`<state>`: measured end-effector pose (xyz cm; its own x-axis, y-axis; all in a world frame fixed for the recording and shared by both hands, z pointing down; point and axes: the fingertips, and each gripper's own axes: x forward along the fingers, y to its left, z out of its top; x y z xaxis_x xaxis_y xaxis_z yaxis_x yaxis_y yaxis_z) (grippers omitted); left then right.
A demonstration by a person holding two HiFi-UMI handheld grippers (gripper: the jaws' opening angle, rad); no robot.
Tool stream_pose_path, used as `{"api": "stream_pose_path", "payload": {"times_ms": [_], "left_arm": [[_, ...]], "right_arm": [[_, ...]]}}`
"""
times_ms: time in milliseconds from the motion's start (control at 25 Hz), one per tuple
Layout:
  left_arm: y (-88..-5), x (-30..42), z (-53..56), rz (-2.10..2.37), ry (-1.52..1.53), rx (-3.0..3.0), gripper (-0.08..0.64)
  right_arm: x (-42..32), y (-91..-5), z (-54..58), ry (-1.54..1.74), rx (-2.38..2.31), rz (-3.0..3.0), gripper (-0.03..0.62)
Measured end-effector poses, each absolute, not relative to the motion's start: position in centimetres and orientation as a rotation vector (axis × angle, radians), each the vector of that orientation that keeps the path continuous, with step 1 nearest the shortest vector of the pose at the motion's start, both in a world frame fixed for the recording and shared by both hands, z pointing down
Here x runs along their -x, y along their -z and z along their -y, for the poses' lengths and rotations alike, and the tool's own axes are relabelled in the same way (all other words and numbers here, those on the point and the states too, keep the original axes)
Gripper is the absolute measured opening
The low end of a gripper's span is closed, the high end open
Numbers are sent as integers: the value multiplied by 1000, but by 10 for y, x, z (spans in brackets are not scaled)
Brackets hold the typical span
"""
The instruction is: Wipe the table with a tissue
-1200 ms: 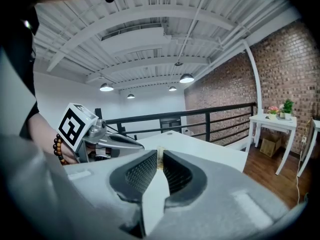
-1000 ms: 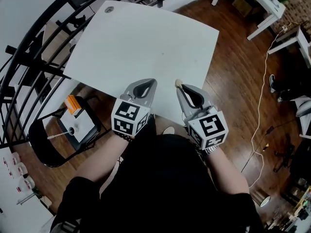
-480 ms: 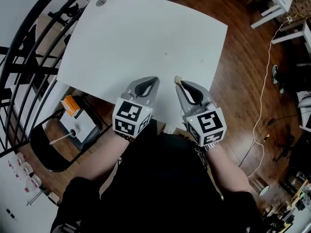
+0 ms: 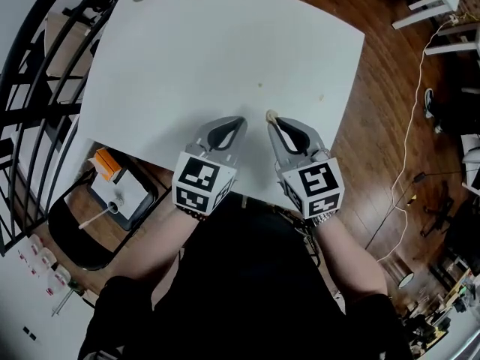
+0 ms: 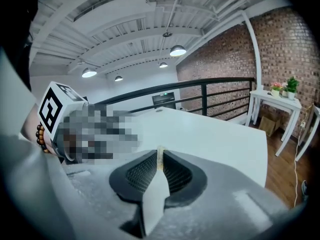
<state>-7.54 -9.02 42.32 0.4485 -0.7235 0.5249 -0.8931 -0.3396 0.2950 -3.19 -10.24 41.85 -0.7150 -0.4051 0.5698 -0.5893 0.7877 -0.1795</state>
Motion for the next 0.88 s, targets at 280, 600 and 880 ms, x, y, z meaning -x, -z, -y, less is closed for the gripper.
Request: {"api": "stream_pose_path", "payload": {"times_ms": [280,600,880], "left_arm": [[-432,88,105,1320,-407,-2157,9],[-449,94,116,1273,-420,-2140,9],[-460,100,127,1247,-425,-2129,9]], "right_arm": [[49,-443,116,-525,-740,2419,28],[53,-471,134,-569,-765,2350,28],[58,-491,146,-598,-769,2302,28]]}}
